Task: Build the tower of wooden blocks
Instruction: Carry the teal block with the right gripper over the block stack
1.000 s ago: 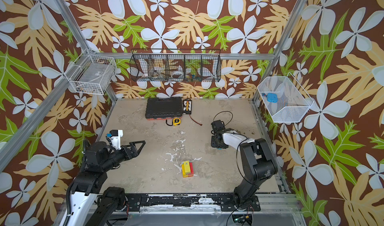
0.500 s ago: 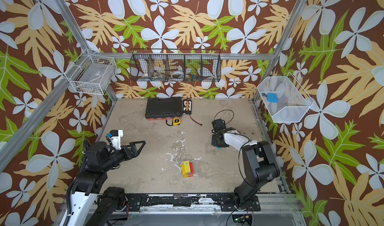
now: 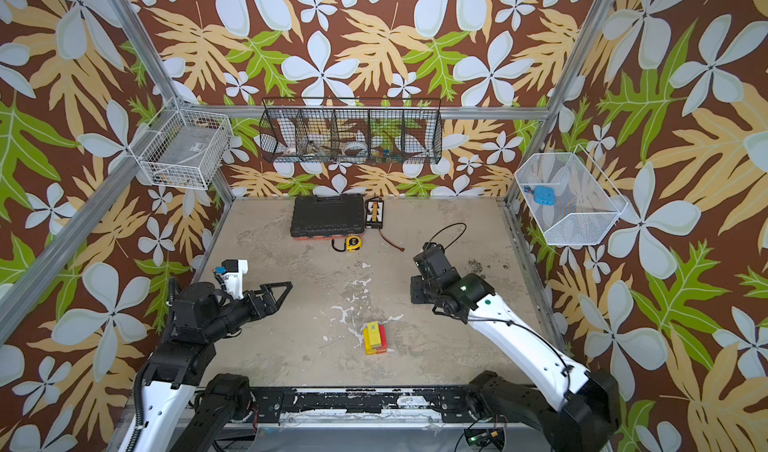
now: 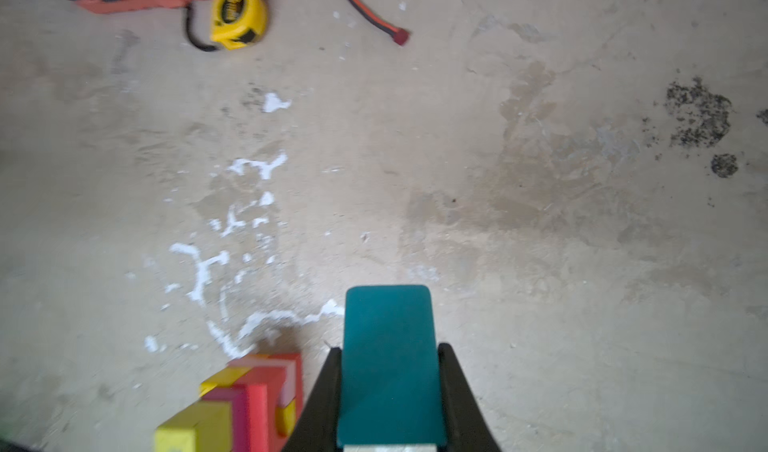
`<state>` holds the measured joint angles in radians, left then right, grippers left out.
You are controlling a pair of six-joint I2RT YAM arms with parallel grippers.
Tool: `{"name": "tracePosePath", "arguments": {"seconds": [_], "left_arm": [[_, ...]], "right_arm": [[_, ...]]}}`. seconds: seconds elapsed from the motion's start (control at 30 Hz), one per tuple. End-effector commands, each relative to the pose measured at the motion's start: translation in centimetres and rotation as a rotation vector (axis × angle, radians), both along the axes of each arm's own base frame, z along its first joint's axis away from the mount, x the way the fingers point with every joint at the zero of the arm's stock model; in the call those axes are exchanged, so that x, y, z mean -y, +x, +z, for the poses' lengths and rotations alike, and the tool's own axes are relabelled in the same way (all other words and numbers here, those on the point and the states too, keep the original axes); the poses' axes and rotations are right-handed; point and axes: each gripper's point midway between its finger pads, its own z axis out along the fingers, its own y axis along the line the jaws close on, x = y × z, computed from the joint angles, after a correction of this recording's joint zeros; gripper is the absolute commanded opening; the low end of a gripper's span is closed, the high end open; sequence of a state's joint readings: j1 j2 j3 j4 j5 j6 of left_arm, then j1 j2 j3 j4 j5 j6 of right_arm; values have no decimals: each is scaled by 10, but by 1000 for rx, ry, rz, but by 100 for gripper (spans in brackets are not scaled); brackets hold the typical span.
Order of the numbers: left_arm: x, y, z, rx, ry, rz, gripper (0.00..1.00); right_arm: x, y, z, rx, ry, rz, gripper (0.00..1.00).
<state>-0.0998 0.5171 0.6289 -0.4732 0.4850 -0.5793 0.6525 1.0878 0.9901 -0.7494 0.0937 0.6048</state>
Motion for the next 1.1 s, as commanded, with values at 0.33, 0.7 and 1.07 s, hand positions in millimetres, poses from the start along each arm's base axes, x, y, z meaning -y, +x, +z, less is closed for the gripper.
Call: {"name": "tracePosePath", "arguments": {"seconds": [0.33, 0.7, 1.07], "left_arm": [[3, 0, 1, 10, -6, -21, 100], [3, -1, 3, 20, -7, -24, 100], [3, -1, 4, 24, -6, -22, 100]], "right_arm": [[-84, -89, 6, -67, -38, 111, 7], [-112, -96, -28, -118, -133, 129, 7], [-116, -92, -42, -127, -186, 112, 7]]}}
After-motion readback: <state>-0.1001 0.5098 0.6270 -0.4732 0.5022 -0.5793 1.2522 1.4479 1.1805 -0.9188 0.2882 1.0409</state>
